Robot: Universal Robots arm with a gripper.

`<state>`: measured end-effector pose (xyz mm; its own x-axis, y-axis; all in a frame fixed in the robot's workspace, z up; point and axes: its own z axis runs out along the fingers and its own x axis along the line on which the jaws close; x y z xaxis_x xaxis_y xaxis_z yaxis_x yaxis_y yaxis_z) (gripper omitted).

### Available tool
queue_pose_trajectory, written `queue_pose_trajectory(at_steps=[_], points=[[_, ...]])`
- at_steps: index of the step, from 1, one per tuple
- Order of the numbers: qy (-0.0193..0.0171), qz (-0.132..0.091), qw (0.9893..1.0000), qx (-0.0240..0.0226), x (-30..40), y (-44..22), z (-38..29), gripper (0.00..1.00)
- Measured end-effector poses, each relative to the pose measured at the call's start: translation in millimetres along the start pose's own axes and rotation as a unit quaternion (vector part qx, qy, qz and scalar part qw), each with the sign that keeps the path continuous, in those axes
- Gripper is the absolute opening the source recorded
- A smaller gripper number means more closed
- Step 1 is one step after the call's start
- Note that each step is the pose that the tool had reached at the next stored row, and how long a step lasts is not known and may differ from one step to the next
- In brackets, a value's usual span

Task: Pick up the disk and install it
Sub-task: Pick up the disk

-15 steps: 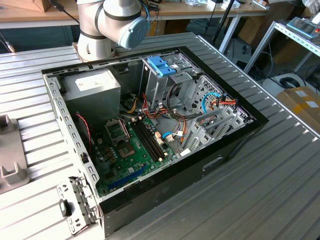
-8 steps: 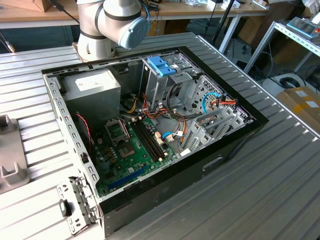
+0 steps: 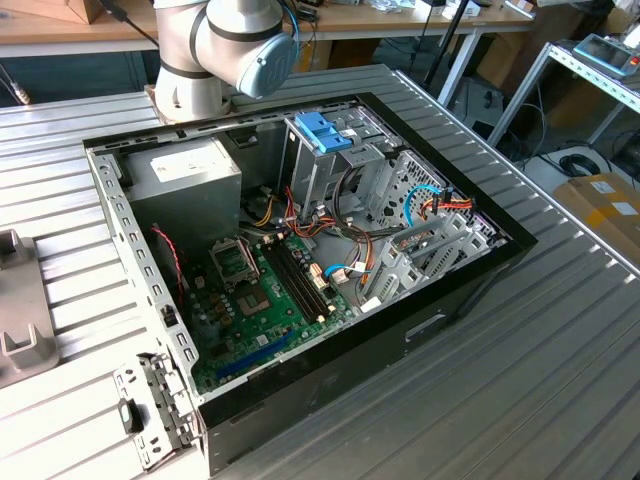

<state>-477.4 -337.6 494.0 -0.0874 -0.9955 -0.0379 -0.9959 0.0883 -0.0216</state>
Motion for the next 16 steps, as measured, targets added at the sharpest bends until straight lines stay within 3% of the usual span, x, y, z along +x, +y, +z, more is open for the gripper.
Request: queue_pose_trajectory(at_steps=[16], points=[[0.0000, 0.000, 1.0000, 0.0000, -0.1, -0.2, -7.4, 0.37]])
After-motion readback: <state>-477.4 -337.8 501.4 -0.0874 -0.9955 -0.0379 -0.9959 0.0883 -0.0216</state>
